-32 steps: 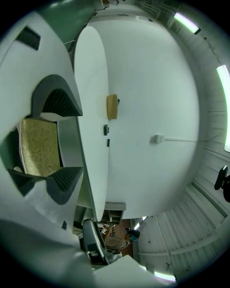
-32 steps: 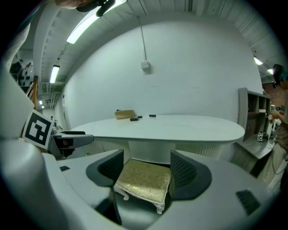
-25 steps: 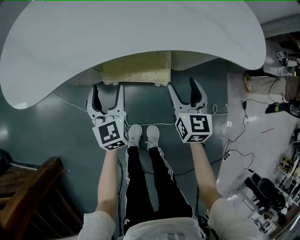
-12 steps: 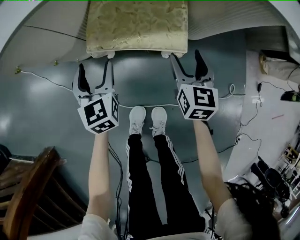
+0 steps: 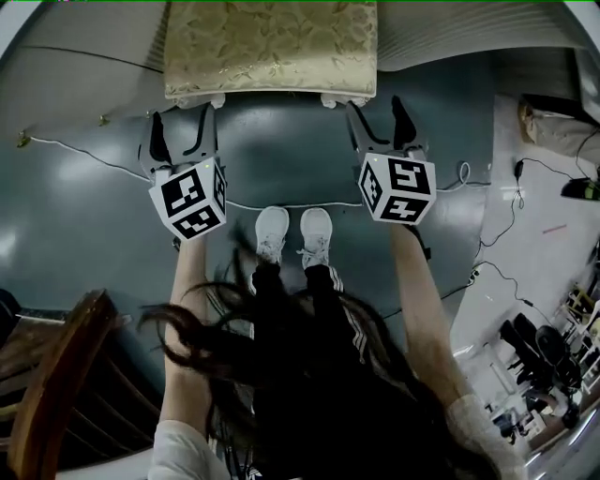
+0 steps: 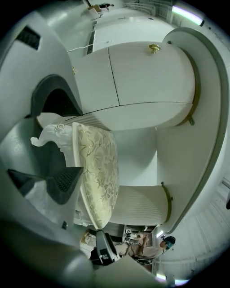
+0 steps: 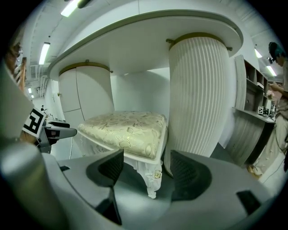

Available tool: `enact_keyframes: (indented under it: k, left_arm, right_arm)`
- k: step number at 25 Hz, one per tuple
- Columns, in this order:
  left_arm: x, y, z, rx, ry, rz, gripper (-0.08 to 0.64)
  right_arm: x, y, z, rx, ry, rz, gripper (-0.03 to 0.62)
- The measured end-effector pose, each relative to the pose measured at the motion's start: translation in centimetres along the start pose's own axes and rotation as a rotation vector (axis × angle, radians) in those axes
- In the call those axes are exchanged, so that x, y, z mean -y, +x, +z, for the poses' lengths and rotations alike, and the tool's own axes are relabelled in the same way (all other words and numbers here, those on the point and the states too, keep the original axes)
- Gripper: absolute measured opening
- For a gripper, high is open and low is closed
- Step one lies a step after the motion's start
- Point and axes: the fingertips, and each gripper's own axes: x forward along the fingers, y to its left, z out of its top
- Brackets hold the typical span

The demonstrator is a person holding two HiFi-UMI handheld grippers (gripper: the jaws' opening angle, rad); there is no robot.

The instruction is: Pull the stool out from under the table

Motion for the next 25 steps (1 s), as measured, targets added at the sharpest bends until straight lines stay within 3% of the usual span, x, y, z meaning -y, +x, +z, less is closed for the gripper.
enact_keyframes:
  k: [7, 14, 20, 25]
  left_arm:
    - [-0.2, 1.6, -0.2, -0.01, -0.008, -0.003, 0.327]
    - [-0.9, 3.2, -3.0, -0.078, -0.016, 0.011, 0.327]
    - [-1.2, 6.1, -5.9, -0.16, 0.037, -0.004, 0.328]
    - [-1.7, 7.3, -6.9, -0.19, 0.052, -0.002, 0.33]
  right_arm:
    - [-0.8, 1.4, -0.1, -0.014, -0.009, 0.014, 0.319]
    - [-1.6, 3.2, -0.5, -0.03, -0.022, 0.016, 0.321]
    - [-1.4, 4.0, -1.2, -0.045, -0.133, -0.016, 0.32]
    - [-0.2, 4.7, -3.2, -0.104, -0.038, -0.043, 0.319]
